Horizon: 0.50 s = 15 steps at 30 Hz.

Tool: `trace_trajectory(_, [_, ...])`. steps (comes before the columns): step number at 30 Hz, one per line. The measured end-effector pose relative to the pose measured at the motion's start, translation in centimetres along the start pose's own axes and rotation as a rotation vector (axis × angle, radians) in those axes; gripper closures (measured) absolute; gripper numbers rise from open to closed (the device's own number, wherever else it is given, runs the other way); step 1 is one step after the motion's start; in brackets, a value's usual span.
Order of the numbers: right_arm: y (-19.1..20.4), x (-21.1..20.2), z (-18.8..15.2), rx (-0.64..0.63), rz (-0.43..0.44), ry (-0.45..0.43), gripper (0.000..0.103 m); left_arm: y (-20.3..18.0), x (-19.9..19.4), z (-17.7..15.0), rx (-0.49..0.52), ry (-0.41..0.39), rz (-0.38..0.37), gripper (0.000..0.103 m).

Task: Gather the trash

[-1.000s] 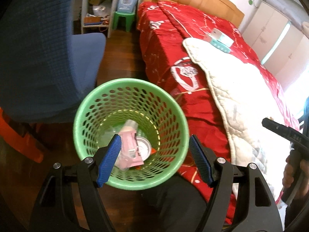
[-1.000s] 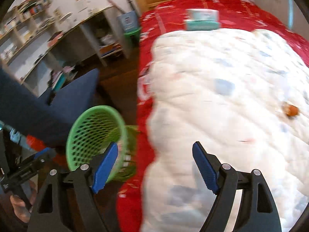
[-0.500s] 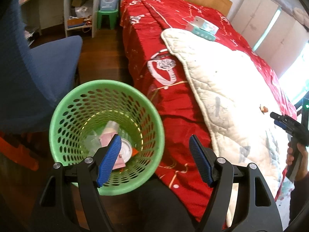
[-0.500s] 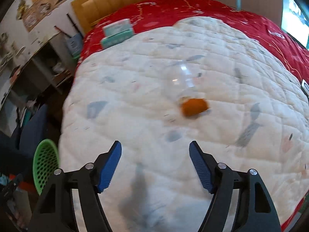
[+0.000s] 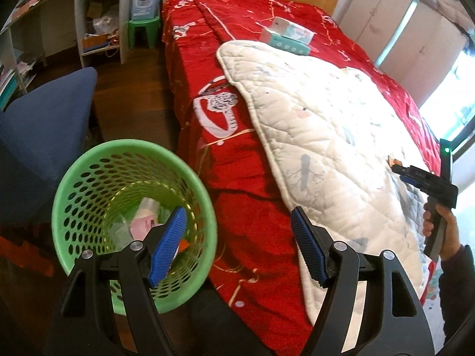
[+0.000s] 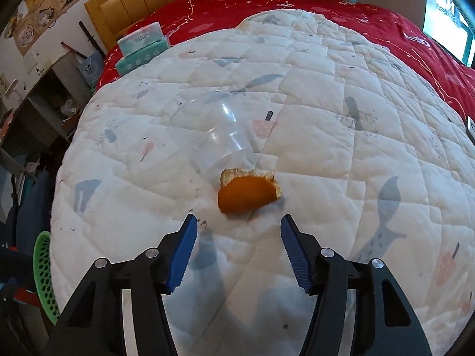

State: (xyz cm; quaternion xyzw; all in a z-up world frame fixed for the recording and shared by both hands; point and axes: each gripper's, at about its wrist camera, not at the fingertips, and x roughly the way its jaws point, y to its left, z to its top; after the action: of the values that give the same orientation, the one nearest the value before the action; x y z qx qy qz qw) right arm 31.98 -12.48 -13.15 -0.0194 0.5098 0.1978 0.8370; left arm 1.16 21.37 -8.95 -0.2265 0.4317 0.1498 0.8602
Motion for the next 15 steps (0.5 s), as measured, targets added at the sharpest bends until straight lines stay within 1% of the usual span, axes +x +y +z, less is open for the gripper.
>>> trace_trajectory(3, [0.1, 0.5, 0.4, -0.011, -0.011, -0.002, 0.048, -1.0, 0.5, 0.4, 0.012, 0.005, -0.011, 0.031])
trace_trajectory(4, [0.1, 0.6, 0.5, -0.014, -0.014, 0.0, 0.05, -1.4, 0.6, 0.5, 0.016, 0.006, -0.017, 0.031])
trace_trajectory(10, [0.5, 1.5, 0.7, -0.066, -0.067, 0.004, 0.056, -3.9, 1.6, 1.5, 0.049, 0.011, -0.051, 0.031])
trace_trajectory(15, [0.4, 1.4, 0.8, -0.075, -0.081, 0.002, 0.065, -6.2, 2.5, 2.4, 0.07, 0.021, -0.084, 0.031])
